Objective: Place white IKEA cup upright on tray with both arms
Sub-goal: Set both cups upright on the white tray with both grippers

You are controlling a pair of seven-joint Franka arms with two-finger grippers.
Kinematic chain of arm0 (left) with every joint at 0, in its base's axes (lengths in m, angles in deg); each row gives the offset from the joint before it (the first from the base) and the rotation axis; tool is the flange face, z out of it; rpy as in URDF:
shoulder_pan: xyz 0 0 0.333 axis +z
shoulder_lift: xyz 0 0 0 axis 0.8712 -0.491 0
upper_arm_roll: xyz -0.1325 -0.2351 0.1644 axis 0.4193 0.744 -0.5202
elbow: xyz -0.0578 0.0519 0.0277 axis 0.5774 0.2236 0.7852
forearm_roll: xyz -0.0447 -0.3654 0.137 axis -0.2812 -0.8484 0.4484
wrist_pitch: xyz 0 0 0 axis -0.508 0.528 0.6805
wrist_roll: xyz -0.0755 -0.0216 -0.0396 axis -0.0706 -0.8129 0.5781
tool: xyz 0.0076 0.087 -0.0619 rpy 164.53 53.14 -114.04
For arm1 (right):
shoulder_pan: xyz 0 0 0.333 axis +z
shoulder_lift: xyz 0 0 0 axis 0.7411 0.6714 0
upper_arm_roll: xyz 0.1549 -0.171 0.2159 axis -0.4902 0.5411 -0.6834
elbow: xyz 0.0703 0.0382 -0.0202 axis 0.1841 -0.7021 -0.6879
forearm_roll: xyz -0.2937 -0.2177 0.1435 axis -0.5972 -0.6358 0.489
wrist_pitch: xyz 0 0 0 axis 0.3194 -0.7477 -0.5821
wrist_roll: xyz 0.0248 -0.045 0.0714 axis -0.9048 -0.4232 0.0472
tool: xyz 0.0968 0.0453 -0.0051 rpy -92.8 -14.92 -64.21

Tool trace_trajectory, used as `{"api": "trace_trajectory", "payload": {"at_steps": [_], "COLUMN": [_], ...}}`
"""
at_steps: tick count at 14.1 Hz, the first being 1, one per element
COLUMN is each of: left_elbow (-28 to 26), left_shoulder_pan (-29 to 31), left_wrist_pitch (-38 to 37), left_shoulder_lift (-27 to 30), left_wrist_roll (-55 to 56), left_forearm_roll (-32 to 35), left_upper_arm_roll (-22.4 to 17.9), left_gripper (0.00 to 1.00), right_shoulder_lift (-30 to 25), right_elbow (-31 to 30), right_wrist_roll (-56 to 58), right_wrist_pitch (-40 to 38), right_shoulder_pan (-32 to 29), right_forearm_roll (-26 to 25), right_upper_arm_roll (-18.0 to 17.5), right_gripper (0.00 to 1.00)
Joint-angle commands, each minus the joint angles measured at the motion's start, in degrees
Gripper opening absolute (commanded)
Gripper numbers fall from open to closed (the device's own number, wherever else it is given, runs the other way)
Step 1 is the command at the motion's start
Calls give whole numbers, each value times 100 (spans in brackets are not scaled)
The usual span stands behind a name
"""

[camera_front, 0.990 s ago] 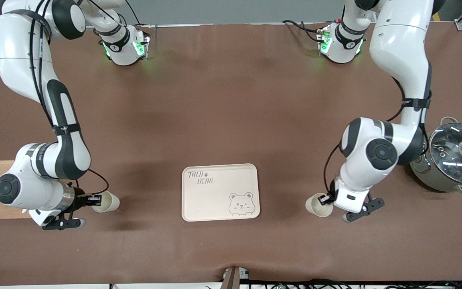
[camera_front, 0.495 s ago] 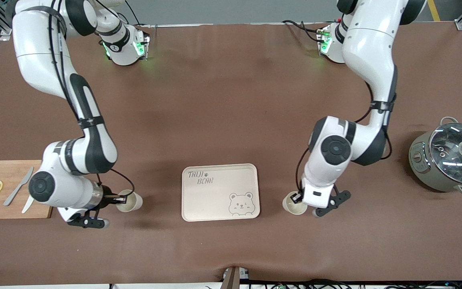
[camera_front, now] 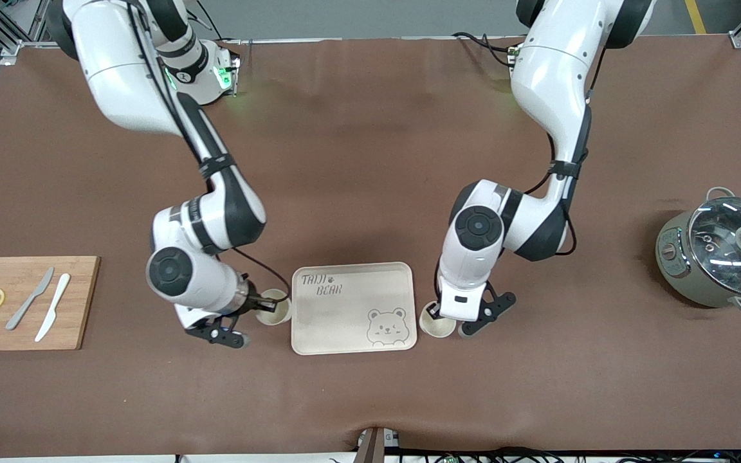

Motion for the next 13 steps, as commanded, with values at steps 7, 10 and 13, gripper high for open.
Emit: {"api": "trace_trajectory", "payload": {"at_steps": [7, 10, 13], "left_elbow": [573, 556, 538], "left_shoulder_pan": [-604, -727, -806], "left_wrist_pitch": [-60, -60, -60], "left_shoulder_lift": [-451, -503, -627], "left_wrist_roll": [696, 696, 748], "left_forearm_roll": [61, 61, 79], "left_upper_arm_roll": [-143, -125, -134], "left_gripper": [0, 0, 0], "right_shoulder_lift": [129, 251, 375], "right_elbow": [3, -32, -50], "right_wrist_roll": [-985, -1028, -1090], "right_wrist_pitch": [479, 698, 831], "right_shoulder_pan": [549, 584, 637], "right_forearm_roll": [-44, -44, -53], "right_upper_arm_roll": [81, 81, 81], "right_gripper": [0, 0, 0]}}
